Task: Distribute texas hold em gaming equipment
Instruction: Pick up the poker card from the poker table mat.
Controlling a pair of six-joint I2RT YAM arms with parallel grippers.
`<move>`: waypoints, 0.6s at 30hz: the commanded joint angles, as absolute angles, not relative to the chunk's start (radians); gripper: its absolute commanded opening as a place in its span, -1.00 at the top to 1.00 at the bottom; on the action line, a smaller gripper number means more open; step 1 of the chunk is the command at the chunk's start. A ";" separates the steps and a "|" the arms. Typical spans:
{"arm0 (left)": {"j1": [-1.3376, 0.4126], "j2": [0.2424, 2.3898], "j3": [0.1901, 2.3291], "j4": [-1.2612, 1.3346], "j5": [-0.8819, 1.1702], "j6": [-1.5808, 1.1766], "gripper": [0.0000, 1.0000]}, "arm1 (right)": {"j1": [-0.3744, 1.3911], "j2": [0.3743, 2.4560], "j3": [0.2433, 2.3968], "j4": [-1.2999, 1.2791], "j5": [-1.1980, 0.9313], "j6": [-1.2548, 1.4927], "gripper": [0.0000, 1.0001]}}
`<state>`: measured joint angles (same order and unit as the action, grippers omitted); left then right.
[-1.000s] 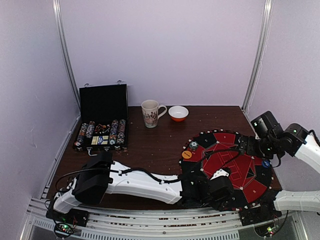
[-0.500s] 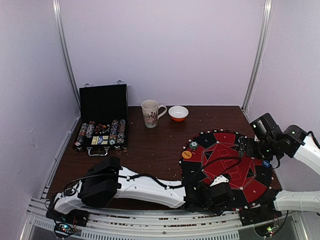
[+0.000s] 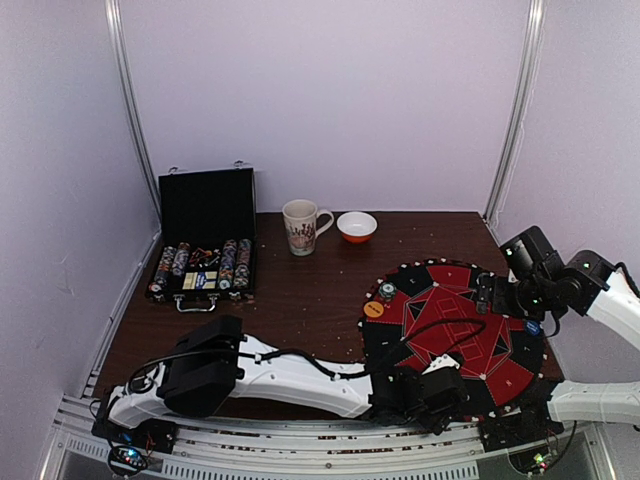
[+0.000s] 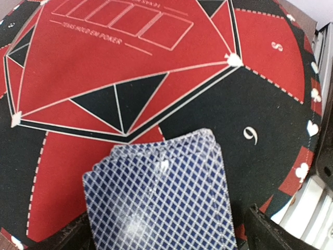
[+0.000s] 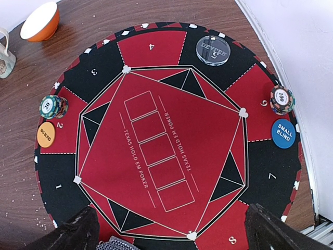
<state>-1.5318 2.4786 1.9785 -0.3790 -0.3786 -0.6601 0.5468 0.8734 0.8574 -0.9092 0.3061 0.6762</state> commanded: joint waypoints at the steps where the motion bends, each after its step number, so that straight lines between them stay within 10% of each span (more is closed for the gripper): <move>1: -1.536 2.535 2.022 -0.414 -0.343 -0.635 -0.93 | 0.540 0.874 0.845 -0.906 0.310 0.664 -1.00; 18: -1.536 2.386 1.829 -0.289 -0.383 -0.387 -0.09 | 0.534 0.874 0.865 -0.902 0.279 0.660 -1.00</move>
<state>-1.5314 2.4603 1.9331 -0.3244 -0.3641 -0.5198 0.5423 0.8761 0.8574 -0.9058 0.3016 0.6758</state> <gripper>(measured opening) 0.554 1.000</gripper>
